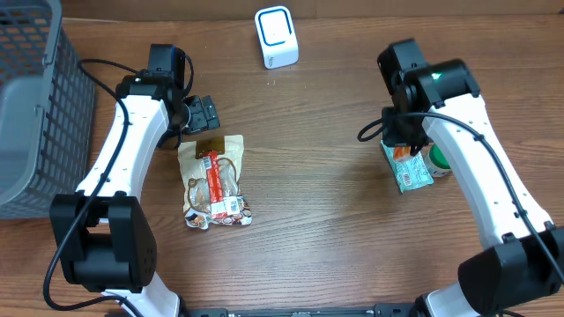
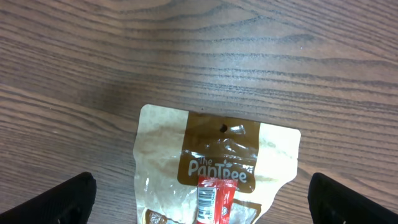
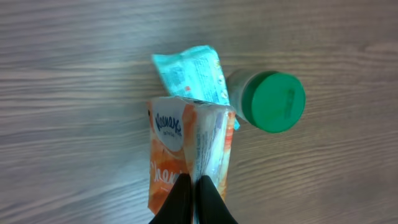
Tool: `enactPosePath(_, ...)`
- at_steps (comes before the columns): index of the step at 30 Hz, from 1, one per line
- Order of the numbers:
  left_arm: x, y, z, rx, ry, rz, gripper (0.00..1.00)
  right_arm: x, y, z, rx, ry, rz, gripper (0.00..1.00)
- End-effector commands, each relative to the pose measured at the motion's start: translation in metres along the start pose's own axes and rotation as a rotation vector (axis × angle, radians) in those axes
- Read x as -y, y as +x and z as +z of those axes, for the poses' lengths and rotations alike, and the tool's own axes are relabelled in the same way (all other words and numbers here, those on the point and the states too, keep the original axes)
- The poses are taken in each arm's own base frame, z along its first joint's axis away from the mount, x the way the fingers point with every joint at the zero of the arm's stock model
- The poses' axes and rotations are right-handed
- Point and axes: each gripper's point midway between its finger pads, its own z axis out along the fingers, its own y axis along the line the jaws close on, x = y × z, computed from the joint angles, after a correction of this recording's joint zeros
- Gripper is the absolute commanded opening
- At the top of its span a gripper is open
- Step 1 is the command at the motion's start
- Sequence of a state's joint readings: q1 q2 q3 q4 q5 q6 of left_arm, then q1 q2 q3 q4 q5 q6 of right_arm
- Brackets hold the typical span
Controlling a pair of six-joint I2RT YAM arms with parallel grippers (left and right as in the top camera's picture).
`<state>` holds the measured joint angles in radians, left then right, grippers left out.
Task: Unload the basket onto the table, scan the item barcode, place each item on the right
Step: 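Carry the Kleenex pack right and set it beside the wipes, then move the right gripper to the snack bag and grasp the red sticks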
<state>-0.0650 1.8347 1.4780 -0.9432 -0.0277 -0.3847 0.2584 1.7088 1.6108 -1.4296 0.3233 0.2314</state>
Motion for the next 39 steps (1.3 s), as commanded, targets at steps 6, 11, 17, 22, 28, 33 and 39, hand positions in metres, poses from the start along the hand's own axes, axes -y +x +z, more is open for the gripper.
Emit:
enactPosePath(6,0.002,-0.005,-0.007,0.024,0.004,0.019,1.00,0.007,0.011,0.050,-0.022,0.059,0.026,0.18)
enactPosePath(11,0.001,-0.005,-0.007,0.024,0.003,0.019,1.00,0.002,0.007,0.060,0.004,0.045,0.037,0.45)
enactPosePath(17,0.001,-0.005,-0.007,0.024,0.004,0.020,1.00,-0.068,-0.003,0.051,-0.002,-0.352,0.109,0.61)
enactPosePath(22,0.001,-0.005,-0.007,0.024,0.004,0.019,1.00,-0.145,-0.007,0.011,-0.004,-0.778,0.038,0.57)
enactPosePath(28,0.001,-0.005,-0.007,0.024,0.004,0.019,1.00,-0.207,0.007,-0.018,0.034,-0.865,-0.066,0.41)
enactPosePath(33,0.001,-0.005,-0.007,0.024,0.004,0.019,1.00,-0.260,0.033,-0.040,0.106,-0.859,-0.183,0.38)
enactPosePath(39,0.001,-0.005,-0.007,0.024,0.003,0.020,1.00,-0.314,0.066,-0.053,0.253,-0.771,-0.316,0.38)
